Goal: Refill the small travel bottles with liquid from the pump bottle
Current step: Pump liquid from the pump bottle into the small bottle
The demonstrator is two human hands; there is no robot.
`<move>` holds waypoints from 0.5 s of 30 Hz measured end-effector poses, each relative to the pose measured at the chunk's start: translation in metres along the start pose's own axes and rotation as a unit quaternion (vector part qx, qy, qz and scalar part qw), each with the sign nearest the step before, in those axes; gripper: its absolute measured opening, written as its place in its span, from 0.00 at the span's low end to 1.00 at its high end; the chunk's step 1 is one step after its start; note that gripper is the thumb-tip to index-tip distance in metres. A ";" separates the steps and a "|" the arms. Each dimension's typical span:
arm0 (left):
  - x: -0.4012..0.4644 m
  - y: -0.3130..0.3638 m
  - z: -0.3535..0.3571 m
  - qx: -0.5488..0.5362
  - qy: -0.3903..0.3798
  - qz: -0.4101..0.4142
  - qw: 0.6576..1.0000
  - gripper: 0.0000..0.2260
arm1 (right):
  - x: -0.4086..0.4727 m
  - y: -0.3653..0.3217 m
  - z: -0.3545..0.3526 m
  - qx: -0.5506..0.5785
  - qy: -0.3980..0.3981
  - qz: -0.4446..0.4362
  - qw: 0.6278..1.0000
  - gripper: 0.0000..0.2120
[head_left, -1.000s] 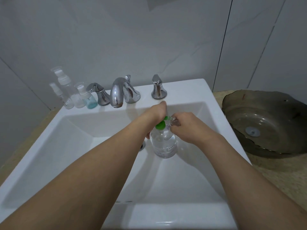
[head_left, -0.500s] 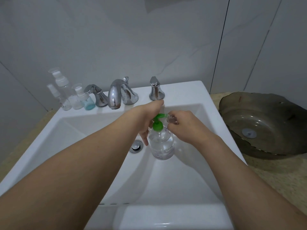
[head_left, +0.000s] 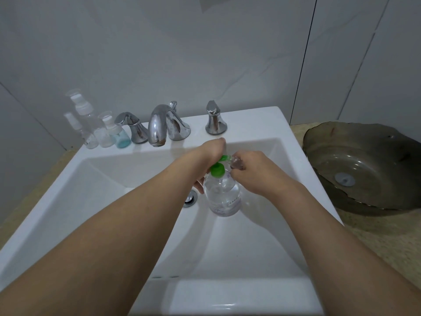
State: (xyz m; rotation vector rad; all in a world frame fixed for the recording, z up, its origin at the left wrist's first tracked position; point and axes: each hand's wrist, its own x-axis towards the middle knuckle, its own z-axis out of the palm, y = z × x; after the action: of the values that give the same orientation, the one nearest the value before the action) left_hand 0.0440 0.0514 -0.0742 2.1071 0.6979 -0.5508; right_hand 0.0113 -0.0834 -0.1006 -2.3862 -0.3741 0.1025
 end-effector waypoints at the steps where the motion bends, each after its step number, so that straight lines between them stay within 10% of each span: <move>1: -0.001 0.000 0.002 -0.002 0.007 0.003 1.000 0.27 | 0.000 0.001 0.000 0.000 -0.003 0.002 1.000 0.05; 15: 0.001 0.002 -0.007 -0.024 -0.070 -0.024 0.997 0.25 | 0.000 0.000 -0.001 -0.001 0.008 -0.009 1.000 0.05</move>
State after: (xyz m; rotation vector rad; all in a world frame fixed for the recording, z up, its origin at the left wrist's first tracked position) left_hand 0.0475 0.0565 -0.0698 1.9910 0.6768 -0.6946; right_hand 0.0111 -0.0840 -0.0993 -2.3840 -0.3897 0.0748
